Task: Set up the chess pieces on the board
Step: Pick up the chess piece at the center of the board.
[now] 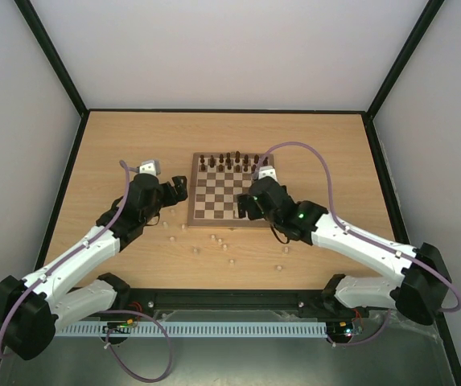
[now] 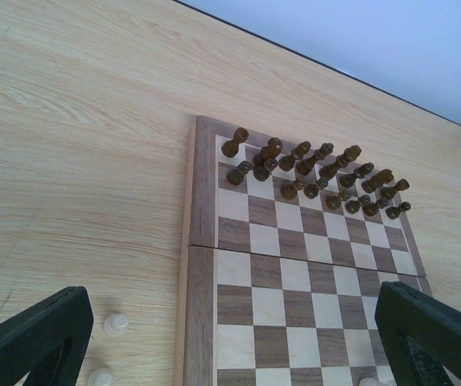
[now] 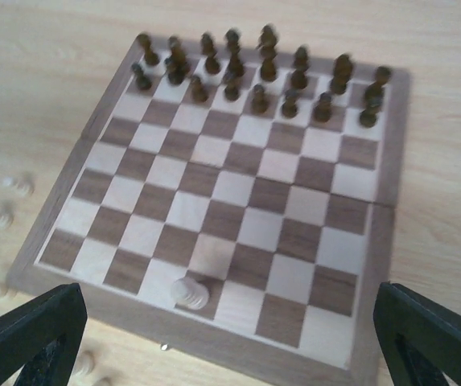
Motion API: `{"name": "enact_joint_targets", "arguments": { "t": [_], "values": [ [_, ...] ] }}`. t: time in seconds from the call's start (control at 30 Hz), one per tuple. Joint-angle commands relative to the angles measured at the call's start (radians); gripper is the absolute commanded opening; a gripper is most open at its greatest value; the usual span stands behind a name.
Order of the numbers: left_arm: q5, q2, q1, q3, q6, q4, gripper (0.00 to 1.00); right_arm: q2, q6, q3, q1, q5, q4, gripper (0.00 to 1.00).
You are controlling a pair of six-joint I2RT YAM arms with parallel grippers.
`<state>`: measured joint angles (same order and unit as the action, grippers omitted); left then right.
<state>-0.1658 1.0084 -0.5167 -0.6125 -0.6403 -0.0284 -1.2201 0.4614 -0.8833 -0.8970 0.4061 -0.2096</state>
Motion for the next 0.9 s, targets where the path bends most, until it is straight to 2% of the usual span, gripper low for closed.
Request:
{"name": "enact_joint_targets", "arguments": {
  "t": [0.0,0.1,0.27,0.4,0.53,0.63,0.8,0.87],
  "values": [
    [-0.008,-0.005,-0.001,-0.004,-0.010,0.015,0.99,0.043,0.067,0.010,0.045,0.137,-0.059,0.99],
    [-0.006,0.001,-0.002,-0.008,-0.008,0.012,0.99,0.056,0.099,0.018,0.152,0.096,-0.102,0.99],
    [-0.019,0.001,-0.001,-0.010,-0.013,0.004,0.99,0.068,0.157,0.054,0.261,0.146,-0.182,1.00],
    [-0.026,-0.003,-0.001,-0.008,-0.014,0.005,0.99,0.045,0.155,0.078,0.306,0.099,-0.177,0.93],
    [-0.014,0.013,-0.002,-0.009,-0.015,0.008,0.99,-0.029,0.139,0.087,0.320,0.017,-0.171,0.83],
    [-0.008,0.021,-0.002,-0.013,-0.012,0.007,0.99,-0.091,0.138,0.112,0.320,-0.022,-0.161,0.68],
    [-0.010,0.019,-0.002,-0.013,-0.009,0.005,0.99,-0.103,0.147,0.180,0.320,-0.050,-0.114,0.49],
    [-0.008,0.019,-0.002,-0.013,-0.010,0.007,0.99,-0.093,0.148,0.191,0.320,-0.052,-0.114,0.46]
  ]
}}
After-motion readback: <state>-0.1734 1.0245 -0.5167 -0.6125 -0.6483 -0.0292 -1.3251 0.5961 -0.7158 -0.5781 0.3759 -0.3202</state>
